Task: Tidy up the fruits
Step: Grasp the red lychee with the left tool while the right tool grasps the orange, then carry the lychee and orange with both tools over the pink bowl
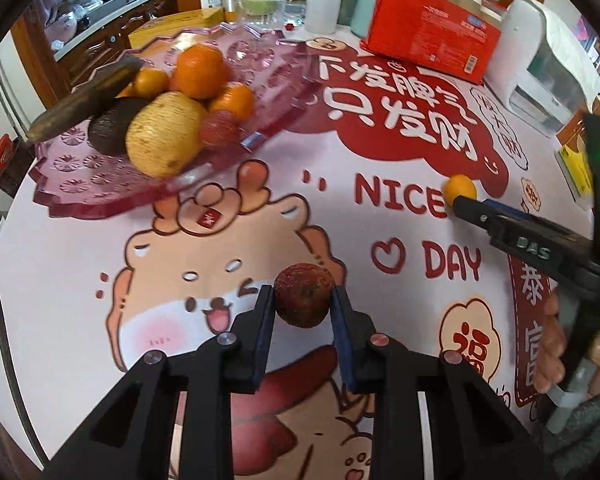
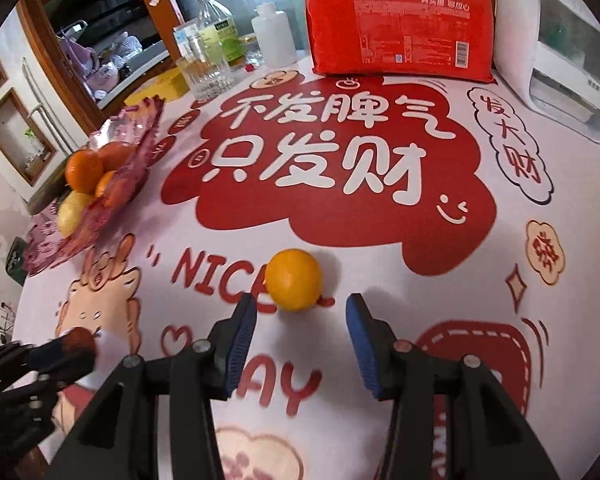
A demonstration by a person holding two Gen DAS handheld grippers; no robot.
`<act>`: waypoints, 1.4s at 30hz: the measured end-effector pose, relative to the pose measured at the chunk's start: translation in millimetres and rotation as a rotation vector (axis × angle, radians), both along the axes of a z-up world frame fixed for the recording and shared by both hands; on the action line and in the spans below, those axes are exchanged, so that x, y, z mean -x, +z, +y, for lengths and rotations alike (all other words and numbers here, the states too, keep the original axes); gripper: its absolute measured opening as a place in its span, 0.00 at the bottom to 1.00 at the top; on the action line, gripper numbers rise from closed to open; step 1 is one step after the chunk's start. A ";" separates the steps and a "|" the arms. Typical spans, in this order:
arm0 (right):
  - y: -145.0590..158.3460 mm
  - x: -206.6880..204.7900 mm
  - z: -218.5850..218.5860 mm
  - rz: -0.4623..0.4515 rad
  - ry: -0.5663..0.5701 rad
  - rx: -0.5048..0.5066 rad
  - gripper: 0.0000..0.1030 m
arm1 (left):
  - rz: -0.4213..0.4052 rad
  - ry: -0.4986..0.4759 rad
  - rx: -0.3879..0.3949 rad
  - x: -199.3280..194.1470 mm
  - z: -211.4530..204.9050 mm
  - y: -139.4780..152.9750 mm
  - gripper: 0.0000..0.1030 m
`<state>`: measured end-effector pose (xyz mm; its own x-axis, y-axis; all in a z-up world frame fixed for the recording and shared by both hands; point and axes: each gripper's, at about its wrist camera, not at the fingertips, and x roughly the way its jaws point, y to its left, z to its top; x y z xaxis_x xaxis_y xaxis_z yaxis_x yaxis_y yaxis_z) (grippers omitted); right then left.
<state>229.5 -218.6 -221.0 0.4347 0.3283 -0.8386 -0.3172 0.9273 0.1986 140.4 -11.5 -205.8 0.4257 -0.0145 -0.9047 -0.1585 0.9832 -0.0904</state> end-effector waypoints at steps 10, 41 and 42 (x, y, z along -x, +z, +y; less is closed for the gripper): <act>-6.7 -9.9 14.7 -0.026 0.010 0.022 0.30 | -0.016 0.014 0.014 -1.5 13.2 3.8 0.26; 137.6 129.8 89.8 -0.169 0.213 -0.023 0.30 | -0.127 -0.183 -0.038 31.1 77.3 155.8 0.26; 148.3 128.1 97.2 -0.186 0.212 -0.019 0.30 | -0.140 -0.199 -0.057 27.6 85.1 167.7 0.26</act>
<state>101.4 -121.4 -72.7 0.5006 0.4434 -0.7435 -0.5363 0.8331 0.1357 112.7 73.6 -38.1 0.5408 -0.0616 -0.8389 0.0489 0.9979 -0.0417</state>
